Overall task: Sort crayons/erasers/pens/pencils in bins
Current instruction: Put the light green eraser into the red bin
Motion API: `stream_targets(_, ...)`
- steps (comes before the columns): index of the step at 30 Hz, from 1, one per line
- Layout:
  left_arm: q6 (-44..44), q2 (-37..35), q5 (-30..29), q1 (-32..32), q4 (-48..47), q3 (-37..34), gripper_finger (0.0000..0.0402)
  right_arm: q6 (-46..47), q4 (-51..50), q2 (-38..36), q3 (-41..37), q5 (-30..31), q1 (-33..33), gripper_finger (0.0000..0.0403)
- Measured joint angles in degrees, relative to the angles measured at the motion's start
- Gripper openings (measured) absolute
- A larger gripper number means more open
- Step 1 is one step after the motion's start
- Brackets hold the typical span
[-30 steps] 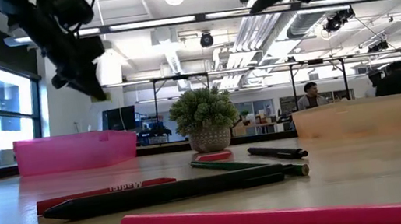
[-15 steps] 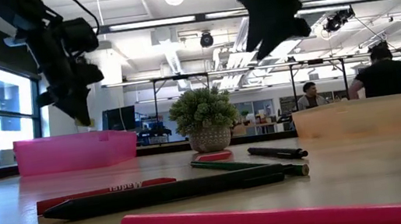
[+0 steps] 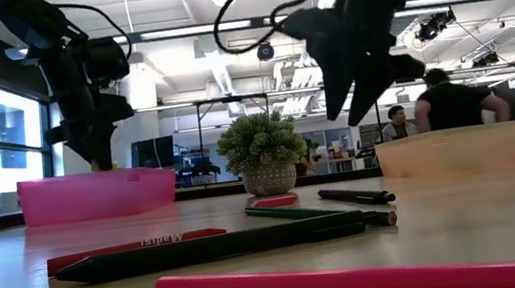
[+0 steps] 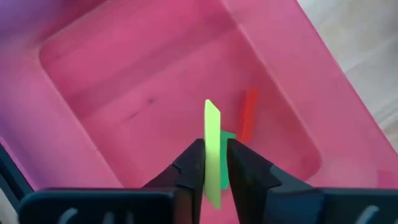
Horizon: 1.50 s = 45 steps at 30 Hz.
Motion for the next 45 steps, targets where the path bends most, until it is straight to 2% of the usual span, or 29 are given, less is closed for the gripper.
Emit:
stream_targets(5, 0.21, 0.0, 0.0, -0.01, 0.0, 0.0, 0.0095, 6.61, -0.02, 2.1, 0.0, -0.16, 1.22, 0.0149)
stream_targets(12, 3.62, 0.0, -1.84, -0.01, 0.02, 0.0, 0.0151, 9.89, 0.26, 2.71, 0.0, -0.2, 2.04, 0.0149)
stream_targets(18, 7.7, 0.0, -3.84, -0.02, -0.42, 0.02, 0.02, 11.52, 0.41, 2.71, 0.0, -0.17, 2.01, 0.0149)
stream_targets(23, 9.78, 0.0, -4.0, -0.08, -0.64, 0.02, 0.0233, 8.94, 5.78, 2.71, 0.0, 0.02, 1.98, 0.0149)
stream_targets(27, 15.63, 0.0, -4.05, -0.08, -2.05, 0.02, 0.0238, 8.01, 10.29, 2.71, 0.0, 1.26, 1.67, 0.0149)
stream_targets(33, 22.78, -0.01, -3.36, -0.08, -3.53, 0.02, 0.023, 1.47, 20.9, 2.71, 0.0, 2.21, -0.72, 0.0149)
stream_targets(45, 24.22, -7.49, -2.29, -2.11, -3.48, 0.02, 0.0205, -10.3, 44.76, 2.71, 0.0, -0.44, -9.33, 0.0149)
